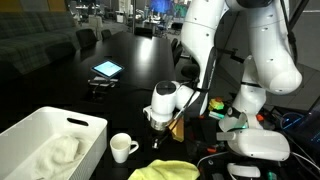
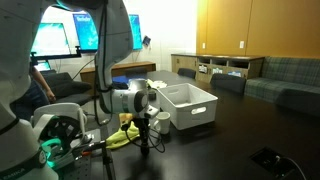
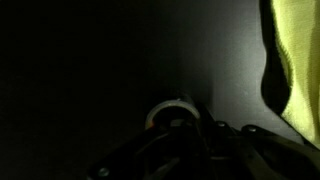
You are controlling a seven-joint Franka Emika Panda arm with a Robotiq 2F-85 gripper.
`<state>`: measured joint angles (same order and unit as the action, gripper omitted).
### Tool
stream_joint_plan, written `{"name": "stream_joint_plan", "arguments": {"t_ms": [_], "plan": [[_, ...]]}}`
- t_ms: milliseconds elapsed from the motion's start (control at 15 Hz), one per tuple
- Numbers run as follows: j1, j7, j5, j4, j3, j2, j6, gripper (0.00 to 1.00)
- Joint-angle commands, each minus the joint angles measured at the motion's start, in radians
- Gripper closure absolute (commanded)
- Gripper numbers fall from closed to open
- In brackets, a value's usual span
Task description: Place the white towel in the white storage box, put the black masking tape in the white mug, put the yellow towel in the box, place the green marker inside the mug
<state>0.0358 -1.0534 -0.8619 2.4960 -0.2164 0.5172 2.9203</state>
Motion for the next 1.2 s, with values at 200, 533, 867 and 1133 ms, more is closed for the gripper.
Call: {"name": "stream_joint_plan", "arguments": {"t_ms": [200, 533, 867, 1133], "plan": [[0.001, -0.002, 0.010, 0.103, -0.037, -0.172, -0.038, 0.86], [-0.004, 0.006, 0.019, 0.130, -0.093, -0.273, -0.047, 0.86], [-0.016, -0.054, 0.006, 0.130, -0.132, -0.354, 0.002, 0.86], [-0.038, -0.134, -0.003, 0.112, -0.140, -0.404, 0.024, 0.86]]}}
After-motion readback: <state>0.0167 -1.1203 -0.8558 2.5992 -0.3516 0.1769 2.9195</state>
